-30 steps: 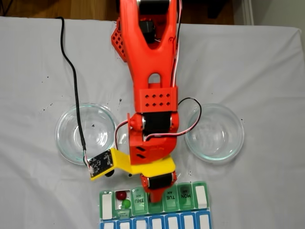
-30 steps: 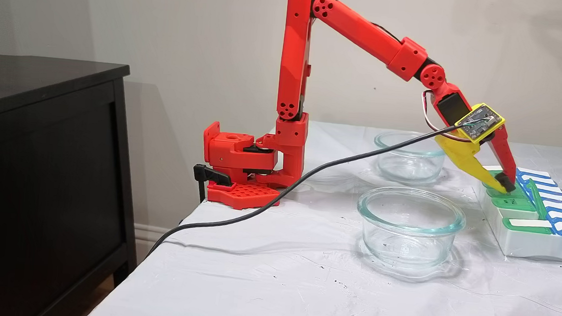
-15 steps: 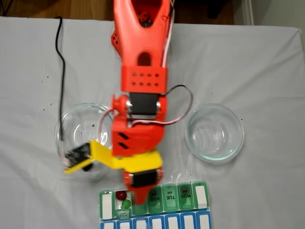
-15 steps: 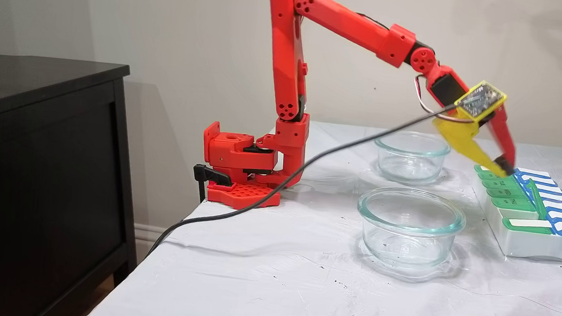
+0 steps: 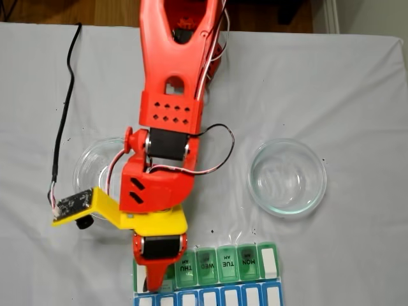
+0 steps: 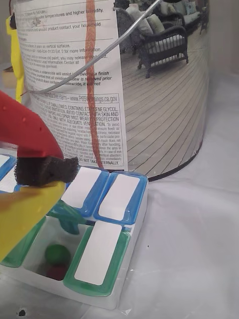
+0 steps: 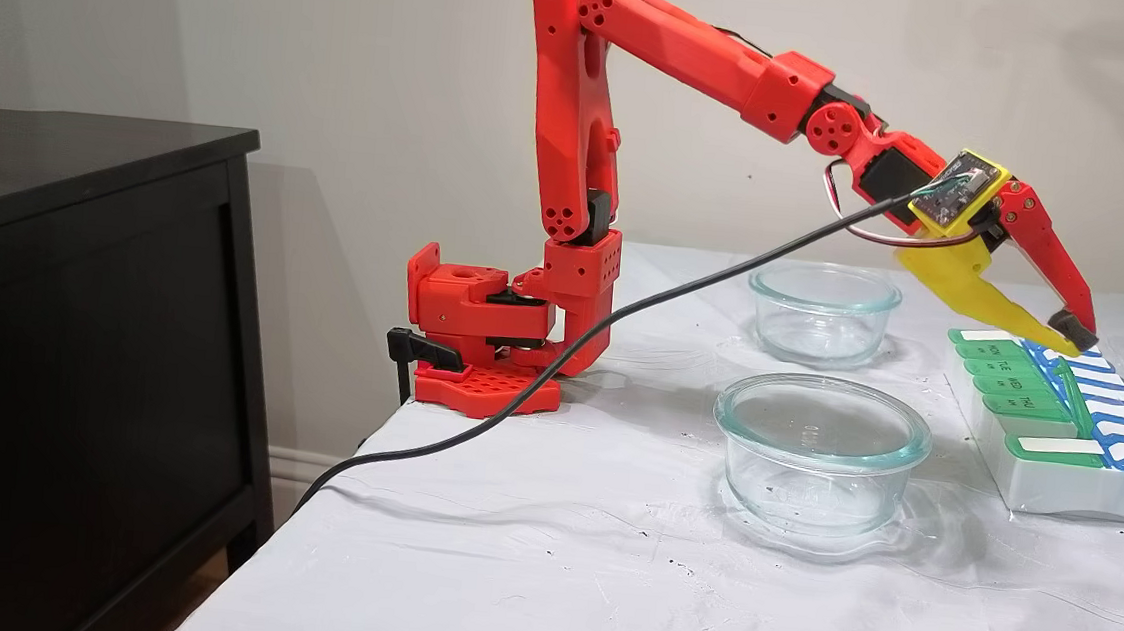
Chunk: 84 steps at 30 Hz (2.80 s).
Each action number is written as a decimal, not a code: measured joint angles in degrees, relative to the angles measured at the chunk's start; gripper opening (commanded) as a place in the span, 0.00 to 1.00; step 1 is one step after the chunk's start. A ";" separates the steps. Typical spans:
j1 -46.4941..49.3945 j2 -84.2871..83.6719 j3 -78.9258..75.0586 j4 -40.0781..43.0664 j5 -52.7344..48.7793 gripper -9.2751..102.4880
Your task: Sort medicines into box.
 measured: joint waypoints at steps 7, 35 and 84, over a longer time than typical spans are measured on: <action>-0.97 -3.87 -1.49 -2.64 0.00 0.08; -3.16 -13.62 -13.18 21.53 3.34 0.08; 0.35 -14.94 -17.40 35.42 6.42 0.08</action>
